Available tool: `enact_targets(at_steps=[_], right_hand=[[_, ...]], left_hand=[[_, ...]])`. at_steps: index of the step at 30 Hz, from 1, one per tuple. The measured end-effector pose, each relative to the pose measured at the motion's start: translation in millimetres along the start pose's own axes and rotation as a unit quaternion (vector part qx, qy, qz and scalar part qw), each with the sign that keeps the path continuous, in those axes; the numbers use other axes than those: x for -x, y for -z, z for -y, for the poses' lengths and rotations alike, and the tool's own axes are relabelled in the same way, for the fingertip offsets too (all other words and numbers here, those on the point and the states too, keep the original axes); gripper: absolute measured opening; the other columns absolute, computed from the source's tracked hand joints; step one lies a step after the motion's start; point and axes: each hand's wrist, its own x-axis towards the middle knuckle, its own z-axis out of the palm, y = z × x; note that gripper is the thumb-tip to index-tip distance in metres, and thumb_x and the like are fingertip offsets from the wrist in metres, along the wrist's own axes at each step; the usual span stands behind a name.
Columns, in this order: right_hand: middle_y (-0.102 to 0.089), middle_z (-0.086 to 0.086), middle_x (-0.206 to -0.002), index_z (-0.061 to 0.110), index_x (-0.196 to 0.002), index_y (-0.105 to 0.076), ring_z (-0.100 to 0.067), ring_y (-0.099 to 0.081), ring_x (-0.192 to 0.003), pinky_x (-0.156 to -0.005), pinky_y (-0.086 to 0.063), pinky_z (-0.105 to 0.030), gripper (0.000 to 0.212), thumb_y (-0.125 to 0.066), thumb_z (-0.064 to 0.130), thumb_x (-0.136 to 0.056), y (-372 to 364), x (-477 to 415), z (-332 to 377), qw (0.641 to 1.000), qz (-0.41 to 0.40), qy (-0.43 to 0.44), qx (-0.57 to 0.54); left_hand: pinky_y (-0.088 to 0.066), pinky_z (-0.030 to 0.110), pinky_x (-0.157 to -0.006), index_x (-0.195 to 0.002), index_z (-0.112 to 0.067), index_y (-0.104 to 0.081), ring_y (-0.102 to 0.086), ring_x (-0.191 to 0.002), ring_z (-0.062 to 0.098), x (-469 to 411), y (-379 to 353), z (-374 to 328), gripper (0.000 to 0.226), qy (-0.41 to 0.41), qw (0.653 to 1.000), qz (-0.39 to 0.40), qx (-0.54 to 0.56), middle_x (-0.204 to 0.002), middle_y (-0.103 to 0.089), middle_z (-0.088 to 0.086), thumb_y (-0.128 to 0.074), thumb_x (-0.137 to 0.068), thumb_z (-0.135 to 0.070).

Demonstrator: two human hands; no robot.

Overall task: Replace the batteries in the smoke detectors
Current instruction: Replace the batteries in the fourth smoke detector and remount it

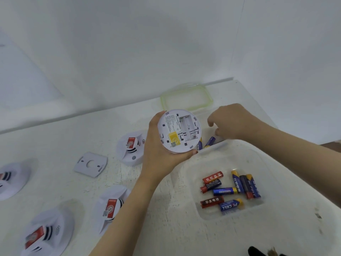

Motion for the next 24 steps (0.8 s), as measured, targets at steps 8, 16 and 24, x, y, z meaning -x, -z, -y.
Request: enact_targets(at_steps=[8, 16, 24], right_hand=[[-0.065, 0.005, -0.098, 0.024, -0.095, -0.065, -0.018, -0.061, -0.090, -0.063, -0.035, -0.024, 0.017, -0.057, 0.017, -0.082, -6.8, 3.9, 2.7, 1.000, 0.000, -0.013, -0.009], [-0.065, 0.016, -0.076, 0.023, -0.084, -0.063, -0.005, -0.056, -0.060, -0.064, -0.048, -0.023, 0.002, -0.065, 0.023, -0.083, 8.2, 24.6, -1.0, 0.886, -0.222, -0.053, -0.403], [-0.067, 0.012, -0.074, 0.022, -0.085, -0.064, -0.010, -0.060, -0.061, -0.059, -0.048, -0.025, 0.008, -0.069, 0.019, -0.080, 32.0, 42.3, 30.5, 0.764, -0.319, -0.018, -0.561]], left_hand=[[-0.038, 0.001, -0.088, -0.124, -0.037, -0.032, -0.044, -0.115, -0.016, -4.3, 1.2, 5.9, 0.095, 0.009, 1.000, 0.009, 0.007, -0.119, -0.040, -0.040, -0.089, -0.049, -0.028], [-0.039, 0.004, -0.090, -0.129, -0.027, -0.034, -0.046, -0.115, -0.012, -4.7, 3.7, 3.1, 0.097, 0.012, 1.000, 0.009, 0.012, -0.121, -0.041, -0.037, -0.086, -0.048, -0.043], [-0.039, 0.003, -0.088, -0.127, -0.030, -0.033, -0.046, -0.114, -0.011, -6.8, 0.0, -14.4, 0.091, -0.021, 0.999, 0.021, 0.018, -0.121, -0.042, -0.030, -0.083, -0.051, -0.043]])
